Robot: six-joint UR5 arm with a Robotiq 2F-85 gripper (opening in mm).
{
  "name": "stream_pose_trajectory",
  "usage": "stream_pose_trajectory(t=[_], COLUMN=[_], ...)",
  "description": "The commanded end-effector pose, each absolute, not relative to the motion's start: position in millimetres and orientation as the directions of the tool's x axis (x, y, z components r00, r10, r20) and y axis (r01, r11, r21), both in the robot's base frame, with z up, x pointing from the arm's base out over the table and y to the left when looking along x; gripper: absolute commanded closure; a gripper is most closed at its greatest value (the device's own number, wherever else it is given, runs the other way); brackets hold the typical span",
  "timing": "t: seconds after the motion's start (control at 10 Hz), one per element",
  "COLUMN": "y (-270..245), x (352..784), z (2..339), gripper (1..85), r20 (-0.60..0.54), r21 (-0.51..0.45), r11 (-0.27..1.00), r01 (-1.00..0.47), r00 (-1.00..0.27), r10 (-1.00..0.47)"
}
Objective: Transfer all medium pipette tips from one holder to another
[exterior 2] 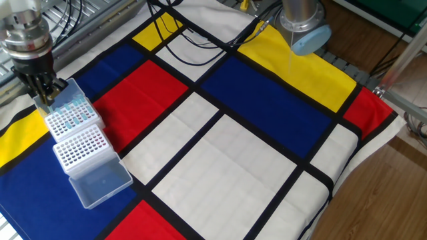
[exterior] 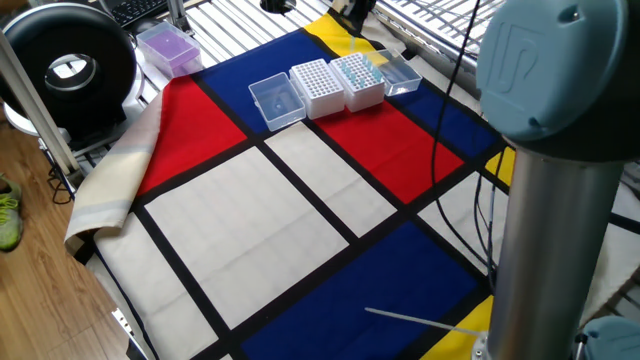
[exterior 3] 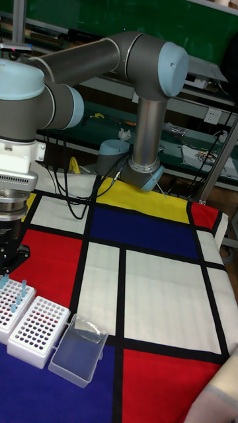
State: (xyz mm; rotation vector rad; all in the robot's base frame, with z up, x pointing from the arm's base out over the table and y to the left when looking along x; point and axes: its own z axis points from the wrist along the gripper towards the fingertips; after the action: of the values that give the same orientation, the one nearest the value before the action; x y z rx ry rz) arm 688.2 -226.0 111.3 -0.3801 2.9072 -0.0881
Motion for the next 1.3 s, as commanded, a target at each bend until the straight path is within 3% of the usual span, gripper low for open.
stream_pose_trajectory(t=[0.0,0.5,0.6,0.7,1.2], y=[-228,-222,-222,-223,-222], x=[686,686,682,682,680], z=[108,100,97,96,94], gripper=[84.0,84.0,81.3,72.7,65.3], r20=[-0.209,-0.210,-0.190,-0.183,-0.170], r21=[-0.075,-0.049,-0.047,-0.053,-0.051], r11=[0.965,0.957,0.945,0.936,0.920], r01=[-0.250,-0.284,-0.324,-0.348,-0.388], r00=[-0.943,-0.934,-0.926,-0.918,-0.904], r10=[-0.260,-0.288,-0.327,-0.352,-0.391])
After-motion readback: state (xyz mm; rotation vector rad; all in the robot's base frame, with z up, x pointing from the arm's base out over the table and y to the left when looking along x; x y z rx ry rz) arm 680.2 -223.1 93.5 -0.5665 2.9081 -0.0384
